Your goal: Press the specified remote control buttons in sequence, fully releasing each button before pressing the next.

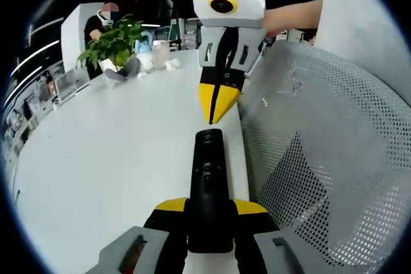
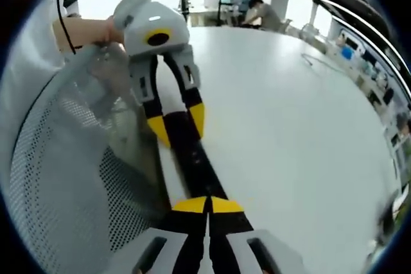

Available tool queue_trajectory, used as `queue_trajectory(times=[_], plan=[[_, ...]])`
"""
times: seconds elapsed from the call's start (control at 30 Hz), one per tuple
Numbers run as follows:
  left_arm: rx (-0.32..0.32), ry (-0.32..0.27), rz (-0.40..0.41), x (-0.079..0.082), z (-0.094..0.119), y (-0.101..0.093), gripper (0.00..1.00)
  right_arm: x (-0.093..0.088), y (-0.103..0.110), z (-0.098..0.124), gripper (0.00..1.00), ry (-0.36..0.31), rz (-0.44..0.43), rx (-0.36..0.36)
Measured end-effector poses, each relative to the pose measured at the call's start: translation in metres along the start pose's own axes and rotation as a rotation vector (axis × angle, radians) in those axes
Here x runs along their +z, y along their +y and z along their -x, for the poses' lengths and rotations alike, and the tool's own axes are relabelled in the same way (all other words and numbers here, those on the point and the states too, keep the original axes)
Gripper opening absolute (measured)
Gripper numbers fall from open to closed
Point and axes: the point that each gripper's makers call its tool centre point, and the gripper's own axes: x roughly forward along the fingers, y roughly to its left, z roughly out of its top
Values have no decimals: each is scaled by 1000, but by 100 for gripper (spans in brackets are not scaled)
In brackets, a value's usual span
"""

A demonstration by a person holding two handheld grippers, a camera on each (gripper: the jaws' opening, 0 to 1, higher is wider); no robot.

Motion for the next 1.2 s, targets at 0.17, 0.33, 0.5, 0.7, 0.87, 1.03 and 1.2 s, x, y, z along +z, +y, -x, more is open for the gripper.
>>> queue_trajectory(times=[0.17,0.33,0.5,0.7,0.87,1.03,1.2], plan=[[-9,-8,-12,0,0,-1,25,-4,-3,-3,0,9,-10,3],[-8,-7,-5,0,0,0,25,-8,-6,-8,0,25,-18,11],[-8,-8,-2,-1,0,2,25,-6,-7,-12,0,32,-7,22],[-8,-10,3,-1,0,2,25,-7,-6,-14,0,58,20,33],[10,-6,17,-1,0,5,26,-8,-4,-15,0,104,-14,54],[20,0,52,-2,3,9,27,-8,-4,-16,0,171,0,41],[25,8,37,-3,2,10,27,-9,-4,-18,0,263,69,13]])
